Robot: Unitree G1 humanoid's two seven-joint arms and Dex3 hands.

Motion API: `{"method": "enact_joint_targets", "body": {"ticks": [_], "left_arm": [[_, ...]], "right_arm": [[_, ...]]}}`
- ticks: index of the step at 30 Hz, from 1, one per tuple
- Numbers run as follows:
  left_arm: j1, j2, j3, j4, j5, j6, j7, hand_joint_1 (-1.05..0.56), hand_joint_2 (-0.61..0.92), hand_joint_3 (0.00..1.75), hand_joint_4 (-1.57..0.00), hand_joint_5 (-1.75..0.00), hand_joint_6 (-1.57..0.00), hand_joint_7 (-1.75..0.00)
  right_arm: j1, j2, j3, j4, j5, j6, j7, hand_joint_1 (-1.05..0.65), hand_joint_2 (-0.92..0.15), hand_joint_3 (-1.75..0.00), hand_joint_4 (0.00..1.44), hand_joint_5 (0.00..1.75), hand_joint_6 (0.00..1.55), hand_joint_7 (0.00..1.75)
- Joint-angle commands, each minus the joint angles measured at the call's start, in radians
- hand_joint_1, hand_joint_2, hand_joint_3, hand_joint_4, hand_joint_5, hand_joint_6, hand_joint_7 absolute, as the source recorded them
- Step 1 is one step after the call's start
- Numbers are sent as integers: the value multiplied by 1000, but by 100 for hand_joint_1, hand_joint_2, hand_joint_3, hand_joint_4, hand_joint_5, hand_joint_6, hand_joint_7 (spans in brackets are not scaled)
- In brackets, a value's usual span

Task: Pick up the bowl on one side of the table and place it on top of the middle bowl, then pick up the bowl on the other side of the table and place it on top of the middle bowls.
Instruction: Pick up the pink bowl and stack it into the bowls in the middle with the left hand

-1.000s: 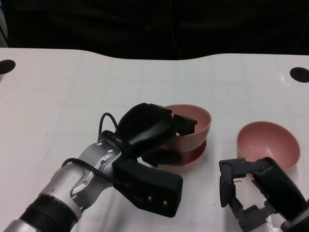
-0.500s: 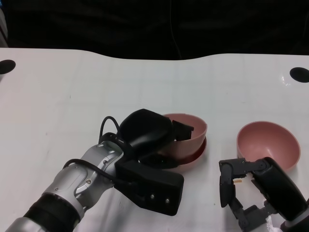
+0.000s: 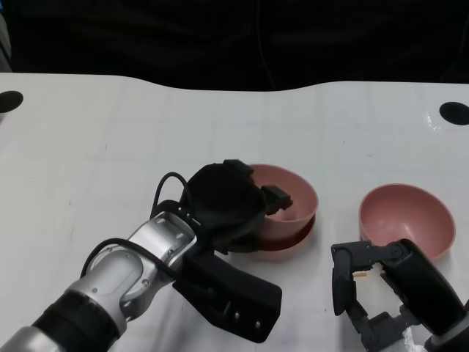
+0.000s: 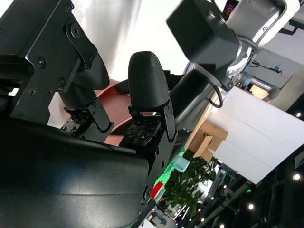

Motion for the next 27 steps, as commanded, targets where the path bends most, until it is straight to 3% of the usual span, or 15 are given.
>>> {"method": "enact_joint_targets", "body": {"ticks": [1,19,27], "left_arm": [[33,21,-5,-37,8,30,-27,-78,92,59,0,-16,-11,0],[112,64,13,-137,-15,73,-77,-78,92,57,0,-13,-9,0],[148,82,15,-160,-22,72,-112,-78,92,57,-1,-15,-9,0]], "right_arm": [[5,-7,-5,-1,12,-6,1,24,-9,-175,102,175,93,148],[3,-7,-4,-4,17,1,3,22,-9,-175,102,174,92,151],[-4,-4,-4,14,34,-27,12,27,-12,-175,98,163,91,153]]}}
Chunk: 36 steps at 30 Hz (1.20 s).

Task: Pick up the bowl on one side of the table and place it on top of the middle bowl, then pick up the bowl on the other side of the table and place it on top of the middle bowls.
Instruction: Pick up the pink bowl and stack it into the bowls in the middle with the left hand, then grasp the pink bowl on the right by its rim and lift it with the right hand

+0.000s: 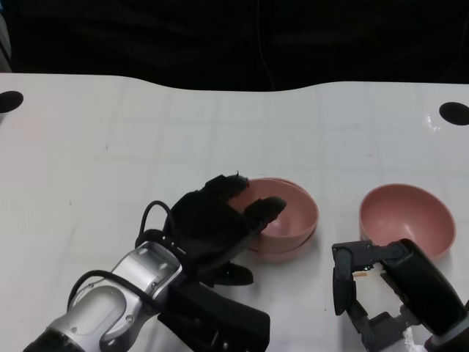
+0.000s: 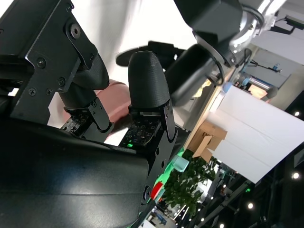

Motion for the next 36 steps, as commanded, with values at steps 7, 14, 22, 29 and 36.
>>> {"method": "enact_joint_targets", "body": {"ticks": [7,14,22,29,36], "left_arm": [[11,18,5,4,-24,-7,-63,-77,92,59,0,-13,-10,-1],[6,11,5,16,-39,-3,-75,-77,92,60,0,-9,-8,0],[12,15,34,-11,-35,5,-18,-74,92,59,-1,-2,-3,0],[41,46,82,-56,-57,-43,72,-72,92,53,-4,-4,-7,-2],[92,78,156,-81,-151,-162,161,-67,92,46,-14,-10,-15,-6]], "right_arm": [[-3,-5,-9,14,8,-19,-1,25,-11,-175,99,160,90,151],[-2,-3,-8,15,19,-20,4,25,-10,-175,102,165,91,151],[1,-9,-11,-1,-1,-5,-4,23,-10,-175,103,174,90,152],[4,-9,-15,-6,-18,-5,-16,23,-7,-175,104,175,90,150],[5,-9,-15,-6,-27,-6,-25,24,-7,-175,104,175,90,148]]}}
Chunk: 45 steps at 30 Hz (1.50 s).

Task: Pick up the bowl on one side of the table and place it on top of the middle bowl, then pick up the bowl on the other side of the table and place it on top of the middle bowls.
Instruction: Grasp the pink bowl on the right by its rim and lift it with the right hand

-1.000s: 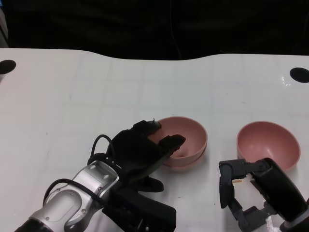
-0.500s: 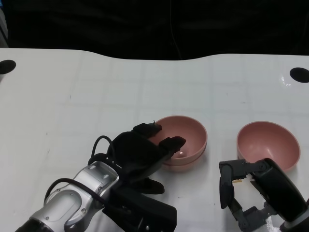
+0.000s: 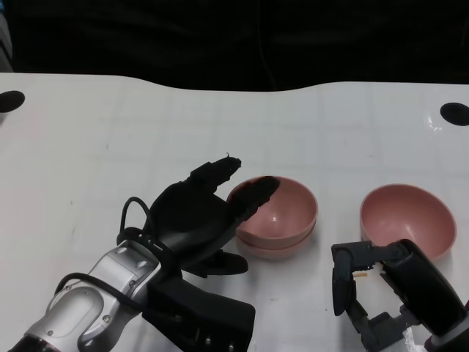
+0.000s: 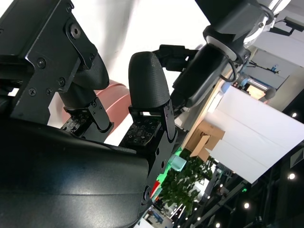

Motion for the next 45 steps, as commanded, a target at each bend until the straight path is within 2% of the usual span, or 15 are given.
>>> {"method": "enact_joint_targets", "body": {"ticks": [1,9,12,14,17,21,26,28,29,30,31,33,37,44,45], "left_arm": [[66,56,82,-39,-105,-118,90,-65,92,44,-17,-13,-18,-7],[205,136,206,-131,-233,-264,102,-52,92,31,-34,-31,-40,-14],[264,158,254,-157,-276,-330,121,-46,92,24,-41,-42,-54,-19],[292,165,280,-164,-289,-369,131,-43,92,22,-43,-50,-59,-20],[343,168,321,-179,-310,-413,140,-40,92,22,-39,-75,-64,-25],[387,162,358,-190,-347,-446,130,-40,92,22,-37,-83,-65,-27],[489,141,419,-195,-478,-529,128,-18,90,15,-69,-110,-88,-45],[500,133,429,-193,-497,-541,116,-12,87,19,-76,-116,-94,-51],[517,124,431,-190,-538,-541,101,-11,82,29,-77,-116,-93,-54],[533,116,432,-187,-575,-538,86,-3,61,78,-85,-128,-100,-68],[545,109,432,-185,-605,-534,72,0,49,105,-87,-136,-100,-78],[555,95,433,-171,-653,-534,44,5,39,129,-88,-149,-97,-99],[557,74,442,-143,-704,-535,1,9,32,146,-90,-161,-91,-130],[558,52,466,-136,-713,-541,-37,10,28,153,-91,-163,-89,-137],[552,45,466,-116,-736,-537,-48,10,28,153,-91,-163,-89,-137]], "right_arm": [[5,-10,-12,-4,-6,1,-13,24,-7,-175,104,175,90,148],[12,-11,-10,-19,-12,15,-18,25,-7,-175,104,175,91,147],[14,-10,-10,-24,-17,16,-20,26,-8,-175,104,175,92,146],[14,-9,-8,-24,-14,17,-19,26,-8,-175,104,175,92,147],[13,-7,-8,-24,-18,20,-22,26,-8,-175,104,175,92,147],[13,-8,-7,-25,-22,23,-25,25,-8,-175,104,175,93,147],[10,-5,-6,-22,-20,19,-28,24,-8,-175,104,175,92,147],[10,-5,-6,-21,-18,19,-27,24,-8,-175,104,175,92,147],[9,-7,-7,-20,-19,20,-28,24,-8,-175,104,175,92,147],[7,-9,-10,-17,-23,17,-31,23,-8,-175,104,175,92,147],[5,-11,-12,-15,-25,17,-32,23,-8,-175,104,175,92,147],[3,-14,-18,-15,-29,21,-37,22,-8,-175,103,175,93,147],[-1,-18,-26,-13,3,32,-23,22,-9,-175,101,174,92,145],[-3,-18,-30,-13,16,35,-11,23,-11,-174,100,175,91,145],[-10,-43,-46,-29,-19,31,-19,23,-11,-174,100,175,91,145]]}}
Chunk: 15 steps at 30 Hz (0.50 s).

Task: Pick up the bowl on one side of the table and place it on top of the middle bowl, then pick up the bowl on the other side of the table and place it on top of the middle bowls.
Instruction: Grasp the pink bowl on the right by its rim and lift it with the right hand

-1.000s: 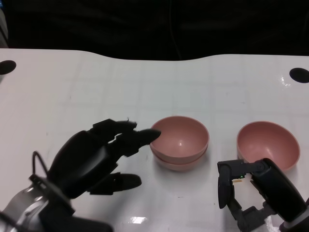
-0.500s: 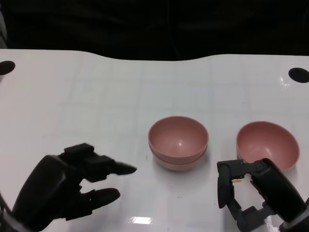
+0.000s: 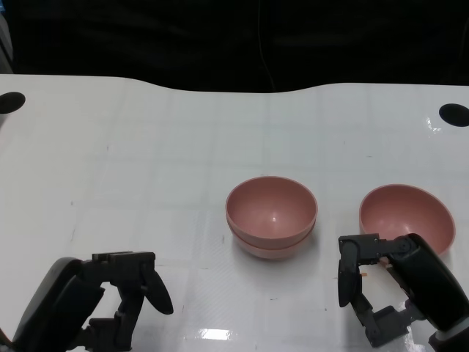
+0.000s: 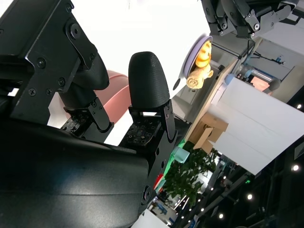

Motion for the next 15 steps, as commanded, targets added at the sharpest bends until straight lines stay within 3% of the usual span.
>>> {"method": "enact_joint_targets", "body": {"ticks": [1,4,7,8,10,11,15], "left_arm": [[-3,-12,16,46,-51,1,-36,9,27,157,-93,-164,-90,-141],[-8,-21,21,68,-77,0,-62,7,26,160,-94,-166,-90,-143],[-9,-27,28,73,-80,-4,-76,7,26,159,-94,-166,-90,-143],[-8,-26,31,75,-80,-9,-81,7,26,159,-94,-167,-90,-143],[-7,-27,37,78,-81,-17,-91,7,25,159,-93,-166,-89,-143],[-8,-27,39,80,-82,-21,-96,7,25,159,-93,-165,-89,-143],[-8,-30,47,82,-77,-21,-107,8,23,160,-94,-164,-89,-143]], "right_arm": [[-15,-64,-40,-36,-64,4,-18,18,-20,-147,84,157,77,127],[-6,-106,-82,-128,-215,32,-80,5,-34,-102,75,127,76,82],[3,-114,-82,-160,-254,56,-108,1,-37,-91,74,121,79,67],[24,-120,-108,-260,-335,140,-118,1,-37,-90,74,120,79,66],[56,-123,-145,-419,-462,281,-128,-28,-66,-32,62,82,67,39],[65,-120,-156,-475,-511,338,-134,-33,-73,-18,62,70,66,30],[81,-110,-153,-577,-615,475,-148,-42,-80,-2,57,53,62,17]]}}
